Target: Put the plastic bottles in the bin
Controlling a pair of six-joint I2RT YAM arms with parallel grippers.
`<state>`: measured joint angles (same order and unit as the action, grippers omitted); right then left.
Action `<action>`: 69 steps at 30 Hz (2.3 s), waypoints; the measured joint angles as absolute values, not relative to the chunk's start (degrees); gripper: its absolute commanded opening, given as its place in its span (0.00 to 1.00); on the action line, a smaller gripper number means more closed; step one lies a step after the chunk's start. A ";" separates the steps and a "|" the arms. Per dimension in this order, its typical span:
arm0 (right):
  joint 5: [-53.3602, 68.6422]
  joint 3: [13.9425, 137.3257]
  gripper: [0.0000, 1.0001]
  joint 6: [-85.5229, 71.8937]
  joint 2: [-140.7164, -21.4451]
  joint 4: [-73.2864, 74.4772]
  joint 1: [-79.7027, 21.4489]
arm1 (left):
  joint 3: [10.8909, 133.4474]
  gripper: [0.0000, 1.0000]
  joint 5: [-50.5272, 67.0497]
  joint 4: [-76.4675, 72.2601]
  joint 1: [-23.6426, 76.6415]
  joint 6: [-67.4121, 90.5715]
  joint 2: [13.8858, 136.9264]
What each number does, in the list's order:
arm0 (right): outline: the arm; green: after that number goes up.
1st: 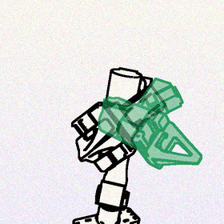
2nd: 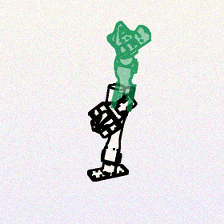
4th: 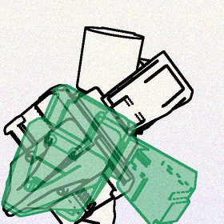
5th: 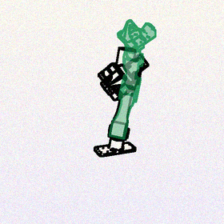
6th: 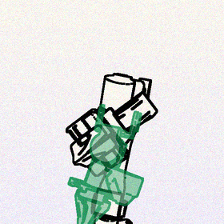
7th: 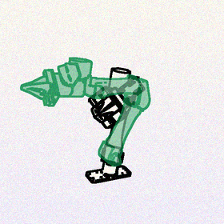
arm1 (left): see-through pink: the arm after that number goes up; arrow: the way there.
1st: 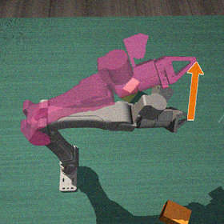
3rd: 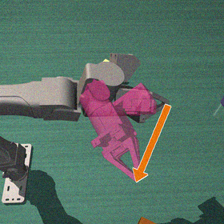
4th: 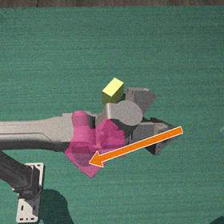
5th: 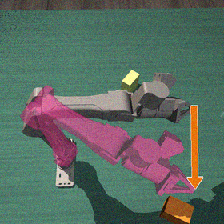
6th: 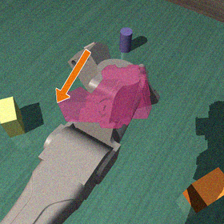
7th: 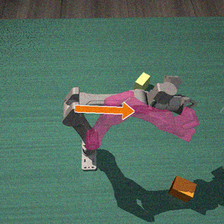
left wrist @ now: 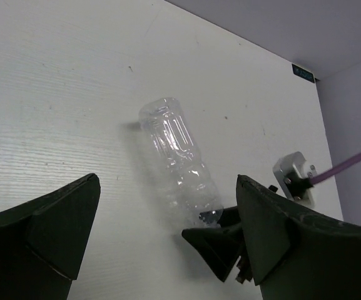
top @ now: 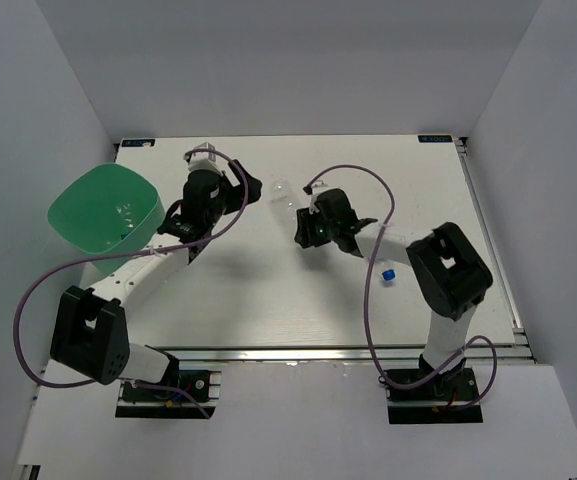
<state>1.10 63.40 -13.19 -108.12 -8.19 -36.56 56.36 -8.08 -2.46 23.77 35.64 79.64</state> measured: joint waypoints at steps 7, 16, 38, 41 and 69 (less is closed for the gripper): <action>10.52 52.27 0.12 -15.46 -95.79 -17.63 -37.80 | 54.54 0.98 -5.85 -6.31 25.69 39.07 80.97; 16.69 49.32 0.10 -17.61 -88.62 -23.77 -39.90 | 54.59 0.98 -5.06 -8.03 29.12 41.34 84.77; 10.44 45.60 0.89 -19.46 -77.19 -19.14 -40.25 | 62.15 0.20 -11.57 -0.80 30.44 38.39 82.76; 1.13 44.75 0.89 -19.44 -74.96 -16.10 -40.18 | 68.79 0.14 -18.26 4.93 30.06 34.87 80.95; -12.53 41.34 0.89 -21.12 -76.44 3.33 -16.78 | 81.87 0.98 -59.20 33.21 1.34 32.58 70.57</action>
<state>-12.53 41.34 -21.12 -76.44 3.33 -16.78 81.87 -59.20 33.21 1.34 32.58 70.57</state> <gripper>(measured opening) 0.895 0.976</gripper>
